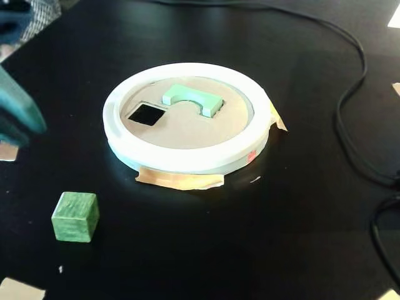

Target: Pick up the U shape block and drop it in corresponding U shaped hole

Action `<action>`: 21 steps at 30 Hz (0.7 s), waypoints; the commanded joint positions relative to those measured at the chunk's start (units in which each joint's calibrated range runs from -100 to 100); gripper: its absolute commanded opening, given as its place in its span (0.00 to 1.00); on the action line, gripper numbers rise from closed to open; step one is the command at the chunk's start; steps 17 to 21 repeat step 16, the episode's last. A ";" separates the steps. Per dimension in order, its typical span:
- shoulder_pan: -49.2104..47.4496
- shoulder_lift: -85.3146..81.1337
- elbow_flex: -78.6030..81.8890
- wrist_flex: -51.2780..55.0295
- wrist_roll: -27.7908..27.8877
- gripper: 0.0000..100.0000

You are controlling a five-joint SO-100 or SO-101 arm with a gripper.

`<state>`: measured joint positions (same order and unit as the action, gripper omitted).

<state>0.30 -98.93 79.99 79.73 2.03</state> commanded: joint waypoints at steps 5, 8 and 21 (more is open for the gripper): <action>0.32 -1.07 8.35 -1.71 0.34 0.28; 0.20 -1.07 9.63 -1.71 0.34 0.28; 0.20 -1.07 14.18 -1.71 0.34 0.28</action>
